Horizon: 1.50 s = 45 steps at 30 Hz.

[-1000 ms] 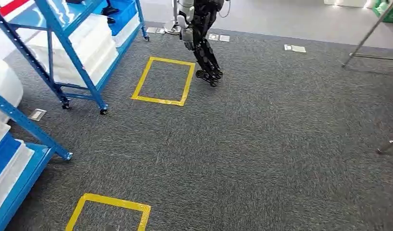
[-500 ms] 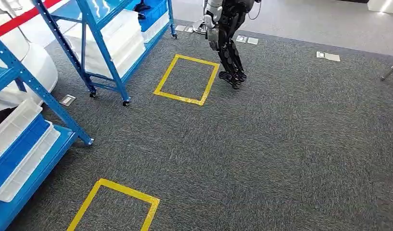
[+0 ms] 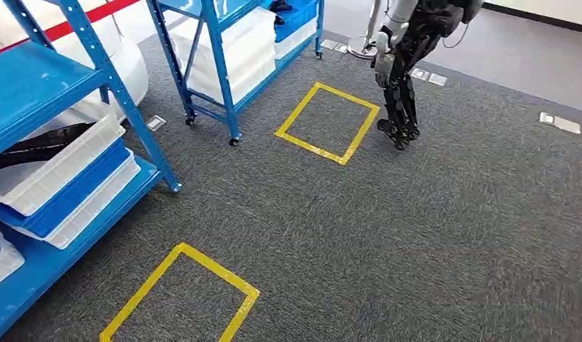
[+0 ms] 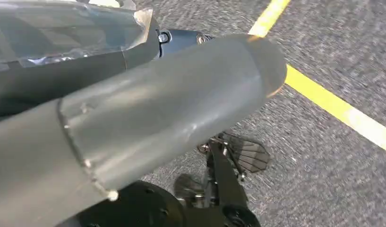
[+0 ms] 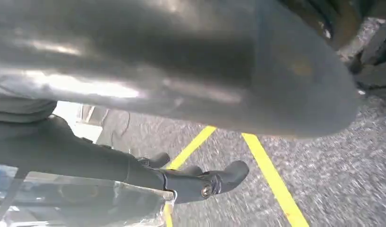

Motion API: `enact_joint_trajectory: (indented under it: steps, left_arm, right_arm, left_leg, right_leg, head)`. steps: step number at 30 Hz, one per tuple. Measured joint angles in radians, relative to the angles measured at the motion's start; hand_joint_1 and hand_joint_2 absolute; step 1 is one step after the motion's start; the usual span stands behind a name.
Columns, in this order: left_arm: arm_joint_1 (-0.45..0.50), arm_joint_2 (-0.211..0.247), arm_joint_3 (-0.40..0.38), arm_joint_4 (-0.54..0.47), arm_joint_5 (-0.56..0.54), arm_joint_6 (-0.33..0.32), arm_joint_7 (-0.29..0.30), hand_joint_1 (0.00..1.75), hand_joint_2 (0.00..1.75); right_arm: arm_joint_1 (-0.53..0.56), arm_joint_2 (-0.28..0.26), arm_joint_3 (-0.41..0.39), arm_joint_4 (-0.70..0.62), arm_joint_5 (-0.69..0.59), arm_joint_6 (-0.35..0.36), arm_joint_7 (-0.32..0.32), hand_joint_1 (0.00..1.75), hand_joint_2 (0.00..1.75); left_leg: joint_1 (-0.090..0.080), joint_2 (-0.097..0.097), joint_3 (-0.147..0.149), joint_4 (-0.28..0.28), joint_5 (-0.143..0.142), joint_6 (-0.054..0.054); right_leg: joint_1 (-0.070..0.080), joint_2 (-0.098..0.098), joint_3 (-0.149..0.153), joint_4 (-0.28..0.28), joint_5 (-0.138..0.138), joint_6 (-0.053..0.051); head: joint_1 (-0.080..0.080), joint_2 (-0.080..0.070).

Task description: Take the parts from the cabinet and place them on the table.

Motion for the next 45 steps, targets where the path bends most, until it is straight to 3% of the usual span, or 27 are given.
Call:
enact_joint_trajectory:
  steps: [1, 5, 6, 8, 10, 12, 14, 15, 16, 17, 21, 23, 24, 26, 27, 28, 30, 31, 32, 36, 37, 38, 39, 41, 42, 43, 45]
  left_arm:
    - [-0.001, 0.001, -0.001, 0.0, -0.008, -0.007, 0.002, 0.0, 0.0]
    - [-0.004, 0.003, -0.006, 0.0, -0.036, -0.017, 0.029, 0.0, 0.0]
    - [-0.004, 0.004, -0.007, 0.0, -0.04, -0.017, 0.031, 0.0, 0.0]
    - [-0.008, 0.0, -0.012, 0.0, -0.047, -0.018, 0.039, 0.0, 0.0]
    - [-0.015, -0.002, -0.016, 0.0, -0.05, -0.018, 0.042, 0.0, 0.0]
    - [-0.017, -0.004, -0.024, 0.0, -0.059, -0.018, 0.048, 0.0, 0.0]
    - [-0.019, -0.004, -0.033, 0.0, -0.064, -0.018, 0.054, 0.0, 0.0]
    - [-0.022, -0.003, -0.034, 0.0, -0.065, -0.019, 0.056, 0.0, 0.0]
    - [-0.026, -0.003, -0.034, 0.0, -0.065, -0.019, 0.058, 0.0, 0.0]
    - [-0.033, -0.003, -0.035, 0.0, -0.065, -0.019, 0.06, 0.0, 0.0]
    - [-0.039, -0.001, -0.036, 0.0, -0.065, -0.01, 0.066, 0.0, 0.0]
    - [-0.043, -0.002, -0.039, 0.0, -0.067, -0.001, 0.072, 0.0, 0.0]
    - [-0.048, -0.002, -0.039, 0.0, -0.067, 0.0, 0.075, 0.0, 0.0]
    - [-0.052, -0.002, -0.04, 0.0, -0.068, -0.004, 0.083, 0.0, 0.0]
    - [-0.051, -0.003, -0.042, 0.0, -0.068, -0.004, 0.085, 0.0, 0.0]
    - [-0.05, -0.003, -0.046, 0.0, -0.068, -0.005, 0.088, 0.0, 0.0]
    - [-0.05, -0.003, -0.049, 0.0, -0.068, -0.005, 0.09, 0.0, 0.0]
    - [-0.051, -0.003, -0.051, 0.0, -0.068, -0.005, 0.09, 0.0, 0.0]
    - [-0.051, -0.003, -0.053, 0.0, -0.068, -0.005, 0.09, 0.0, 0.0]
    - [-0.05, -0.002, -0.055, 0.001, -0.068, -0.006, 0.09, 0.0, 0.0]
    - [-0.048, 0.002, -0.055, 0.002, -0.068, -0.006, 0.092, 0.0, 0.0]
    - [-0.049, 0.0, -0.055, 0.002, -0.068, -0.006, 0.096, 0.0, 0.0]
    - [-0.052, 0.0, -0.055, 0.002, -0.067, -0.006, 0.1, 0.0, 0.0]
    - [-0.054, -0.001, -0.055, 0.002, -0.067, 0.0, 0.11, 0.0, 0.0]
    - [-0.053, -0.001, -0.055, 0.002, -0.067, 0.006, 0.117, 0.0, 0.0]
    - [-0.051, -0.001, -0.056, 0.002, -0.067, 0.013, 0.122, 0.0, 0.0]
    - [-0.051, 0.0, -0.059, 0.002, -0.07, 0.024, 0.123, 0.0, 0.0]
  right_arm:
    - [0.001, -0.002, 0.0, 0.0, -0.001, 0.001, 0.006, 0.0, 0.0]
    - [-0.002, -0.005, -0.001, 0.0, -0.001, 0.004, 0.016, 0.0, 0.0]
    - [0.0, -0.004, -0.002, 0.0, 0.002, 0.005, 0.016, 0.0, 0.0]
    - [0.001, -0.005, -0.002, 0.0, 0.007, 0.005, 0.017, 0.0, 0.0]
    - [0.008, -0.006, -0.002, 0.0, 0.007, 0.003, 0.017, 0.0, 0.0]
    - [0.009, -0.007, -0.002, 0.0, 0.005, 0.003, 0.017, 0.0, 0.0]
    - [0.006, -0.006, -0.002, 0.0, 0.003, 0.003, 0.016, 0.0, 0.0]
    - [0.005, -0.005, -0.002, 0.0, 0.003, 0.003, 0.016, 0.0, 0.0]
    - [0.004, -0.004, -0.002, 0.0, 0.005, 0.003, 0.016, 0.0, 0.0]
    - [0.004, -0.003, -0.002, 0.0, 0.006, 0.002, 0.015, 0.0, 0.0]
    - [-0.004, -0.001, -0.003, -0.001, 0.011, 0.0, 0.011, 0.0, 0.0]
    - [-0.004, -0.001, -0.003, -0.001, 0.011, 0.0, 0.01, 0.0, 0.0]
    - [-0.001, -0.001, -0.003, -0.001, 0.011, 0.0, 0.009, 0.0, 0.0]
    - [0.002, -0.001, -0.003, 0.0, 0.011, 0.0, 0.007, 0.0, 0.0]
    - [0.003, -0.001, -0.003, 0.0, 0.011, 0.0, 0.006, 0.0, 0.0]
    - [0.003, -0.001, -0.003, 0.0, 0.012, 0.0, 0.005, 0.0, 0.0]
    - [0.001, -0.002, -0.003, 0.0, 0.013, 0.0, 0.005, 0.0, 0.0]
    - [0.002, -0.003, -0.003, 0.0, 0.014, 0.0, 0.005, 0.0, 0.0]
    - [0.002, -0.003, -0.003, 0.0, 0.014, 0.0, 0.005, 0.0, 0.0]
    - [-0.002, -0.003, -0.003, 0.0, 0.015, 0.0, 0.004, 0.0, 0.0]
    - [-0.003, 0.0, -0.004, 0.0, 0.015, 0.0, 0.004, 0.0, 0.0]
    - [-0.002, 0.0, -0.004, 0.0, 0.016, 0.0, 0.004, 0.0, 0.0]
    - [0.0, 0.001, -0.004, 0.0, 0.016, 0.0, 0.003, 0.0, 0.0]
    - [0.003, 0.001, -0.004, 0.0, 0.018, 0.001, 0.003, 0.0, 0.0]
    - [0.004, 0.0, -0.004, 0.0, 0.02, 0.002, 0.003, 0.0, 0.0]
    - [0.003, 0.0, -0.004, 0.0, 0.021, 0.002, 0.003, 0.0, 0.0]
    - [0.0, 0.001, -0.004, 0.0, 0.021, 0.002, 0.003, 0.0, 0.0]
  left_leg:
    - [0.0, -0.013, -0.005, 0.005, -0.001, -0.007]
    - [0.0, -0.047, -0.015, 0.001, 0.004, -0.035]
    - [0.001, -0.044, -0.017, 0.006, 0.002, -0.038]
    - [-0.005, 0.073, -0.05, 0.083, -0.056, -0.044]
    - [0.0, 0.095, -0.131, 0.25, -0.139, -0.049]
    - [0.002, 0.098, -0.167, 0.323, -0.149, -0.051]
    - [0.002, 0.105, -0.107, 0.211, -0.08, -0.049]
    - [0.001, 0.124, -0.051, 0.11, -0.037, -0.045]
    - [-0.001, 0.172, -0.003, 0.027, -0.015, -0.04]
    - [-0.008, 0.184, 0.0, 0.018, -0.023, -0.036]
    - [-0.013, 0.132, -0.003, 0.004, -0.015, -0.012]
    - [-0.002, 0.112, 0.003, -0.002, -0.003, 0.002]
    - [-0.002, 0.098, 0.0, -0.003, -0.003, 0.005]
    - [-0.002, 0.065, -0.003, -0.002, -0.002, 0.006]
    - [-0.002, 0.052, -0.003, -0.001, -0.002, 0.006]
    - [-0.002, 0.035, -0.002, -0.001, -0.001, 0.005]
    - [0.0, 0.001, 0.003, 0.0, -0.001, 0.003]
    - [0.0, -0.012, 0.002, 0.002, -0.002, -0.001]
    - [-0.005, -0.024, -0.001, 0.008, -0.004, -0.008]
    - [-0.001, -0.06, -0.015, -0.001, 0.005, -0.034]
    - [0.0, -0.025, -0.018, 0.013, -0.005, -0.036]
    - [-0.008, 0.043, -0.033, 0.048, -0.033, -0.04]
    - [-0.006, 0.077, -0.065, 0.114, -0.074, -0.043]
    - [-0.002, 0.095, -0.147, 0.282, -0.148, -0.048]
    - [0.0, 0.096, -0.171, 0.328, -0.156, -0.05]
    - [0.001, 0.098, -0.169, 0.324, -0.143, -0.051]
    - [0.001, 0.111, -0.096, 0.182, -0.061, -0.047]
  right_leg:
    - [-0.011, 0.063, 0.029, -0.082, 0.027, 0.007]
    - [0.004, 0.028, 0.036, -0.082, 0.034, -0.032]
    - [-0.005, 0.015, 0.034, -0.088, 0.041, -0.041]
    - [-0.002, -0.01, 0.037, -0.089, 0.041, -0.054]
    - [0.005, -0.045, 0.037, -0.089, 0.037, -0.06]
    - [0.008, -0.076, 0.036, -0.088, 0.035, -0.062]
    - [0.008, -0.1, 0.039, -0.088, 0.033, -0.064]
    - [0.008, -0.112, 0.043, -0.088, 0.03, -0.062]
    - [0.01, -0.121, 0.048, -0.088, 0.027, -0.058]
    - [0.02, -0.13, 0.049, -0.088, 0.023, -0.051]
    - [0.02, -0.165, 0.067, -0.095, 0.018, -0.031]
    - [0.011, -0.062, 0.034, -0.029, -0.024, -0.033]
    - [0.01, -0.039, -0.002, 0.05, -0.061, -0.039]
    - [0.01, -0.026, -0.081, 0.208, -0.117, -0.042]
    - [0.01, -0.025, -0.097, 0.235, -0.117, -0.037]
    - [0.009, -0.024, -0.092, 0.212, -0.098, -0.028]
    - [0.004, -0.01, -0.016, 0.036, -0.011, -0.007]
    - [-0.001, 0.03, 0.021, -0.05, 0.024, -0.001]
    - [-0.006, 0.075, 0.029, -0.083, 0.031, -0.006]
    - [0.002, 0.026, 0.037, -0.09, 0.04, -0.032]
    - [-0.006, 0.009, 0.037, -0.095, 0.045, -0.041]
    - [-0.004, -0.002, 0.038, -0.095, 0.042, -0.047]
    - [-0.001, -0.017, 0.039, -0.095, 0.041, -0.054]
    - [0.004, -0.052, 0.04, -0.095, 0.038, -0.059]
    - [0.005, -0.069, 0.04, -0.094, 0.036, -0.06]
    - [0.006, -0.081, 0.041, -0.094, 0.036, -0.061]
    - [0.006, -0.107, 0.047, -0.094, 0.031, -0.06]
  head:
    - [0.004, 0.0]
    - [0.003, 0.0]
    - [0.004, 0.0]
    - [-0.015, 0.0]
    - [-0.017, 0.0]
    - [-0.017, 0.0]
    - [-0.018, 0.0]
    - [-0.018, 0.0]
    - [-0.019, 0.0]
    - [-0.017, 0.0]
    - [-0.017, 0.0]
    - [-0.01, 0.0]
    - [-0.005, 0.0]
    - [-0.004, 0.0]
    - [-0.003, 0.0]
    - [-0.003, 0.0]
    - [-0.002, 0.0]
    - [-0.001, 0.0]
    - [0.001, 0.0]
    - [0.001, 0.0]
    - [0.0, 0.0]
    - [-0.01, 0.0]
    - [-0.017, 0.0]
    - [-0.017, 0.0]
    - [-0.018, 0.0]
    - [-0.017, 0.0]
    - [-0.018, 0.0]
